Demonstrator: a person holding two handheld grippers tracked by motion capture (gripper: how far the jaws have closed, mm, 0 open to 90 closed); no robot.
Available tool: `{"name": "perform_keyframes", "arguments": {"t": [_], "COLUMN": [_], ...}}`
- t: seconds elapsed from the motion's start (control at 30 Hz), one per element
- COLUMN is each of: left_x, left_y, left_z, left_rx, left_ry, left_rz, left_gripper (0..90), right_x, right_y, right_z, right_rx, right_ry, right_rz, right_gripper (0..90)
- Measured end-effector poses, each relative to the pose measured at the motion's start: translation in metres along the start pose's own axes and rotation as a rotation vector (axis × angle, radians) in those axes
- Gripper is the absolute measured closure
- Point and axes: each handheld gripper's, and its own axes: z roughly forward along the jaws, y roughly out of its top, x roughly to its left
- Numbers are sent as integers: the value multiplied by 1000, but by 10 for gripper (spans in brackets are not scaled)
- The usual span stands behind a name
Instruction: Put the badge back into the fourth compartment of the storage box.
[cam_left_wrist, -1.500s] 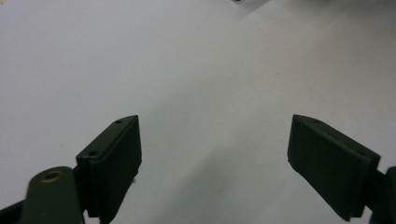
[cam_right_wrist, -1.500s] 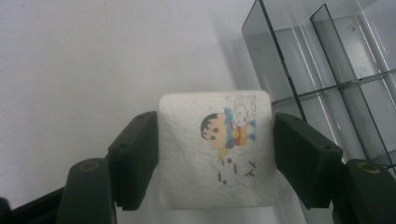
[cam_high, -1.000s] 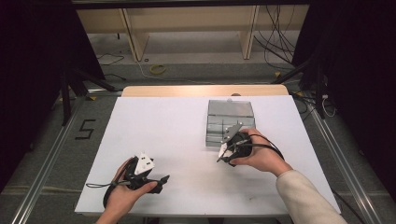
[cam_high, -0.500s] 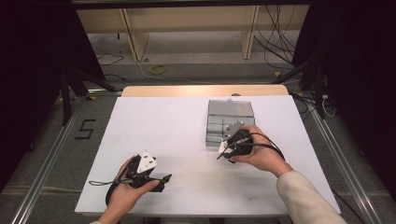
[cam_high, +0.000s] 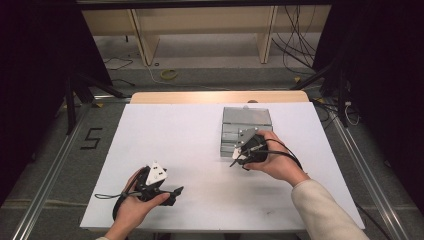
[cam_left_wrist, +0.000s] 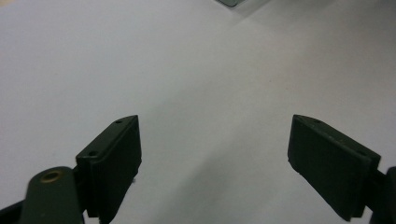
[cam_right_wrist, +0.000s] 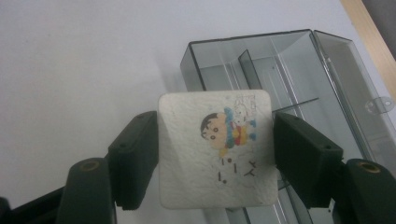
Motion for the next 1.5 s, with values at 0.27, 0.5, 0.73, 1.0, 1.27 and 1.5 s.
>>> {"name": "perform_keyframes", "arguments": {"t": [0.27,0.5,0.73,1.0,1.27,1.5], "left_x": [0,1,1,0,0,1], "left_y": [-2,-4,-4,-4,-4,-4], "left_z": [-1,-3,-4,-3,-3,-4], "left_rx": [4,3,5,1,0,3], "left_ry": [6,14,13,14,14,12], "left_rz": [-4,-10,-10,-9,-9,-9], "left_gripper": [172,172,172,173,173,173], "right_x": [-6,-8,-14,-20,-27,-29], "right_y": [11,17,21,27,34,37], "right_z": [0,3,9,13,17,19], "right_rx": [-5,-1,12,22,31,43], "right_ry": [-17,-24,-34,-50,-53,-64], "right_rz": [-23,-29,-46,-58,-55,-65], "right_gripper": [335,335,335,335,335,335]}}
